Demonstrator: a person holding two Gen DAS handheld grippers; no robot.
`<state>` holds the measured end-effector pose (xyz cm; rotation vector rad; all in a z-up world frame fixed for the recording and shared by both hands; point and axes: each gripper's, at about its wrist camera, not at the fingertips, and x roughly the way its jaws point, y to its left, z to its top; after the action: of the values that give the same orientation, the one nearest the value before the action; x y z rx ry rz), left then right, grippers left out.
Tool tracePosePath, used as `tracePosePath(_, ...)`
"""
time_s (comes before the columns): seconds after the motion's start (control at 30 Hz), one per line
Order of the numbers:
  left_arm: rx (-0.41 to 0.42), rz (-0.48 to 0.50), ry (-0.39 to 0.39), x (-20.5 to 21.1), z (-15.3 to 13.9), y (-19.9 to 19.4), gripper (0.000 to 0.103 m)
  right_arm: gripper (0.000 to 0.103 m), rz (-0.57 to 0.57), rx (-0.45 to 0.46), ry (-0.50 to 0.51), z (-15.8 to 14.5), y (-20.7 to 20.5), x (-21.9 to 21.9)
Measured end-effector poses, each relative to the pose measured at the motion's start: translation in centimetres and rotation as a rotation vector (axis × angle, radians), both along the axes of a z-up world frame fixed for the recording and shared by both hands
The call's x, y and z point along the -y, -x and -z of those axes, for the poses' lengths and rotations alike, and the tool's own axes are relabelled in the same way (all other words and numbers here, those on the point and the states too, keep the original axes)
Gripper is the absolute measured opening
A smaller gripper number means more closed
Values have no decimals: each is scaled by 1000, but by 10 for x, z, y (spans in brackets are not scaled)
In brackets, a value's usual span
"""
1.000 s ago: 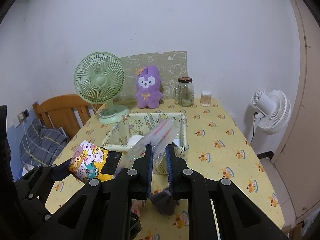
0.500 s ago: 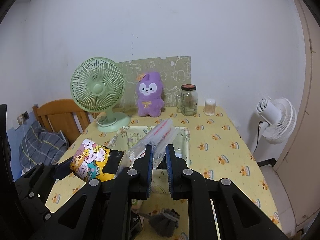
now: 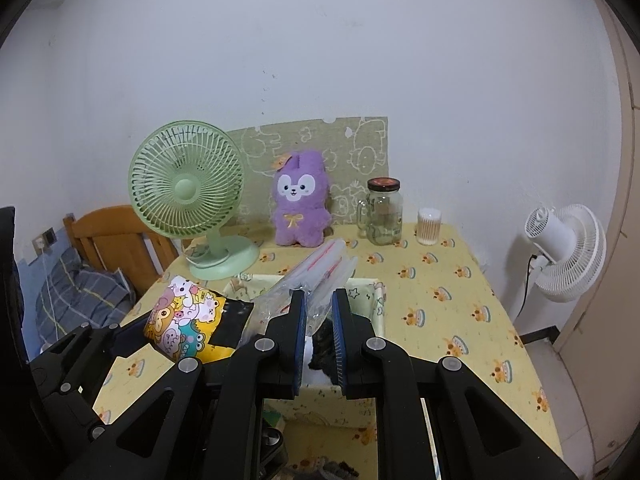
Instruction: Organize soft objects
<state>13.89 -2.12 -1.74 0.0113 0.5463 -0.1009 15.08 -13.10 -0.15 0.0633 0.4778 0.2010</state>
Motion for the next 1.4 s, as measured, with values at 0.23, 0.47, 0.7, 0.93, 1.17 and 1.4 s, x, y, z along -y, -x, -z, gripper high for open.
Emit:
tracePosePath(0.23,-7,2,5,1,1,-18,77,15,4,0,-5,1,-15,0)
tracePosePath(0.47,-18,-5,13,1,5,-36,77,15,12,-1,-2,4,-37,-2)
tracePosePath(0.7,-84,-11,20,-2,22,-54,78,16,0,-26,-2,18,-52,-6)
tracePosePath(0.93,-140,-8,18,-7,38,-65,96,15,-25,-63,-2,35,-61,-12)
tracePosePath(1.17,-197,2,5,-12,52,-68,100,15,-79,-113,-8,50,-69,-19)
tracePosePath(1.4,-217,-3,12,-17,60,-68,101,25,-132,-218,-14,64,-82,-26)
